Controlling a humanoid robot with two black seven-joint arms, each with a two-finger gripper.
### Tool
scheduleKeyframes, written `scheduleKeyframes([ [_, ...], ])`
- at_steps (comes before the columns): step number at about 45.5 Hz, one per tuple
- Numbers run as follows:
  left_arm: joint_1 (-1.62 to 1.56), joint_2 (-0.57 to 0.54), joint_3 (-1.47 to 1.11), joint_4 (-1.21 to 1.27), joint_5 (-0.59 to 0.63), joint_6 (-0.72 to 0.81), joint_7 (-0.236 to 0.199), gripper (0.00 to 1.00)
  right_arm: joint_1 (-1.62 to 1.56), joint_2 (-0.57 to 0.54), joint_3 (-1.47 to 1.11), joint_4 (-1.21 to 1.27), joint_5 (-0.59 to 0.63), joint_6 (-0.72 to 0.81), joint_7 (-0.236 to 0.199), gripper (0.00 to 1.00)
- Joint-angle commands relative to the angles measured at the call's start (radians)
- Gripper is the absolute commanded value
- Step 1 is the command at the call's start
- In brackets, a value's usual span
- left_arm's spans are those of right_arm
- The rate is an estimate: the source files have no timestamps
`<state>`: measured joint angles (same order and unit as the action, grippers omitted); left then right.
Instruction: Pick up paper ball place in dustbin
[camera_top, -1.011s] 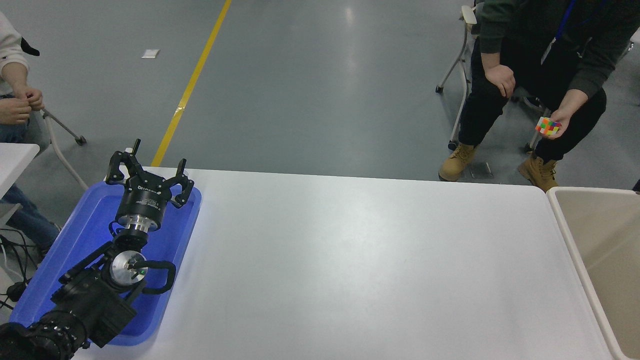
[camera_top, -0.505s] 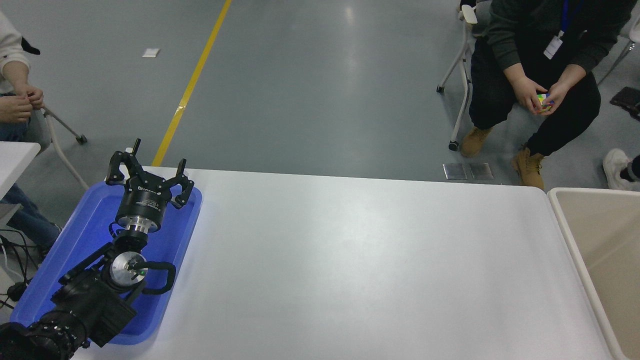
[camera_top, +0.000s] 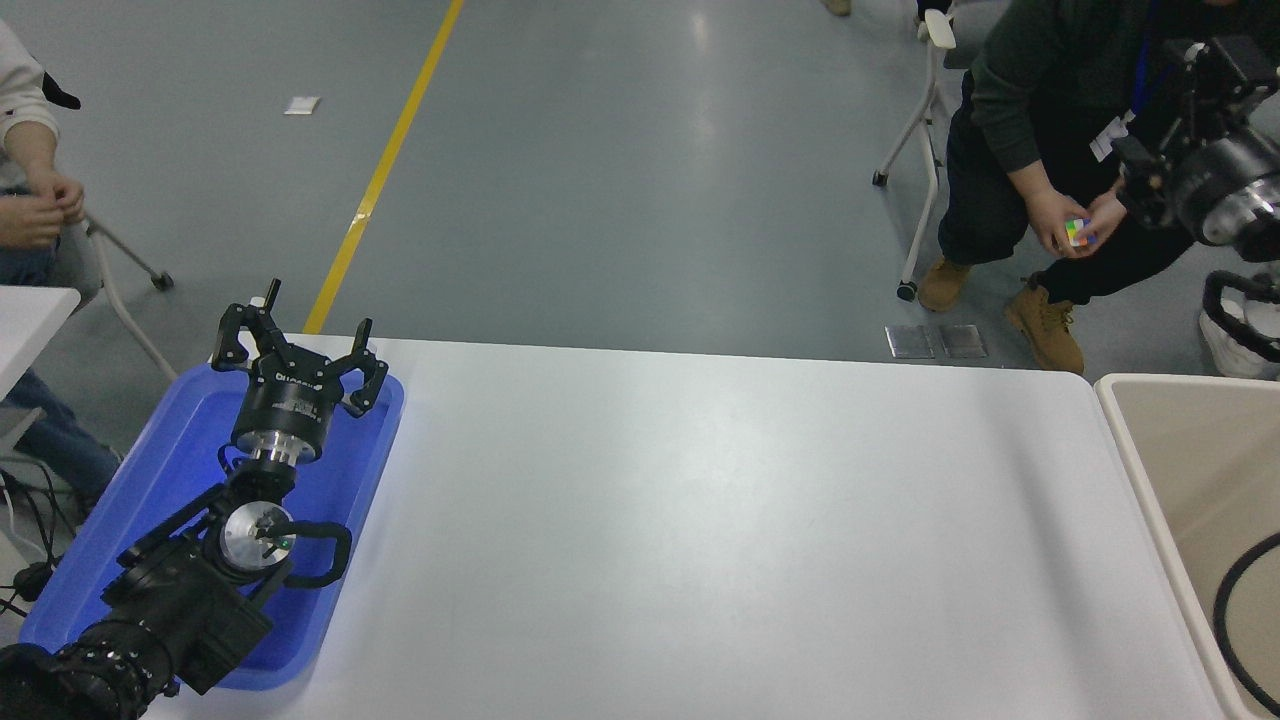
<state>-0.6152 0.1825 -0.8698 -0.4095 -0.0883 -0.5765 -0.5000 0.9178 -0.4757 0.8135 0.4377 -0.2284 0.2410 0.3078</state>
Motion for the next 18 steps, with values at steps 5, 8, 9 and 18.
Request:
scheduleKeyframes([
  [5,0.0,0.0,0.0,0.0,-0.001,0.0,0.0,1.0,-0.256,0.153,0.312,0.062,0.001,0.004,0.033,1.0],
  [8,0.0,0.0,0.0,0.0,-0.001,0.0,0.0,1.0,-0.295,0.192,0.334,0.073,0.001,0.004,0.033,1.0],
  [9,0.0,0.0,0.0,0.0,0.001,0.0,0.0,1.0,-0.306,0.203,0.341,0.076,0.001,0.004,0.034,1.0],
  [18,0.0,0.0,0.0,0.0,-0.001,0.0,0.0,1.0,-0.358,0.252,0.36,0.087,0.001,0.004,0.039,1.0],
])
